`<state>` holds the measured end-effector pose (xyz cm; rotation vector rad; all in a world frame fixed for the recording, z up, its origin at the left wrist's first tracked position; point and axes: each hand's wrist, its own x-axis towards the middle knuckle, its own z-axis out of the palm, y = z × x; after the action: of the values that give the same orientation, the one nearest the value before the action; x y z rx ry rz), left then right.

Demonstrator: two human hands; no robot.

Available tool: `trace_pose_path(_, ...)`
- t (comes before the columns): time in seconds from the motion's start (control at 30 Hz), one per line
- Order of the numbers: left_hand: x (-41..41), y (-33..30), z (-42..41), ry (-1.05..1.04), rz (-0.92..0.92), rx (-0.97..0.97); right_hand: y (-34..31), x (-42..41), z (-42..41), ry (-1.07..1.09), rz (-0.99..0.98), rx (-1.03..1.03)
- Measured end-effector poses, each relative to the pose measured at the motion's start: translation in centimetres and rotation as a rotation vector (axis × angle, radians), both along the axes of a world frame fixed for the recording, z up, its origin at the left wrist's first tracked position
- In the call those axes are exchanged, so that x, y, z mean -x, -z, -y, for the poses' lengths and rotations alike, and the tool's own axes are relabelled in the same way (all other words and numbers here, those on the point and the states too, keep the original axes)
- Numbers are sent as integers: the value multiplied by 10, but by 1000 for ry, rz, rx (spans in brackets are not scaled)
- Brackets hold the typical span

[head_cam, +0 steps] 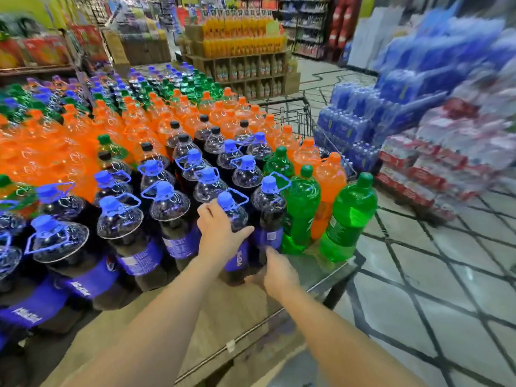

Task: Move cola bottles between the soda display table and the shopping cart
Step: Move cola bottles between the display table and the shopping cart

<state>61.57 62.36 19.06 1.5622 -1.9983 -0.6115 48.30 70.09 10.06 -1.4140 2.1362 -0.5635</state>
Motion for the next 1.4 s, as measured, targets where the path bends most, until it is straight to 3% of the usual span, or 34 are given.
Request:
trace_pose_path(0.13, -5, -6, 1, 68, 131, 10, -21, 29, -33, -1, -239, -61)
trace_pose_path(0.37, -23, -12, 6, 162, 252, -43, -55, 79, -86, 108, -316, -177)
trace_pose_path(0.53, -39, -6, -20, 112, 293, 219, -73, 105, -101, 120, -352, -195)
trace_pose_path(0.7, -24, -5, -42, 212, 413, 399, -82, 134, -112, 85, -380, -205)
trace_pose_path(1.07, 107, -53, -106, 329, 579, 421, -111, 252, -170, 57, -389, -154)
trace_pose_path(1.4, 258, -87, -147, 415, 537, 442, -147, 379, -223, 79, -435, -129)
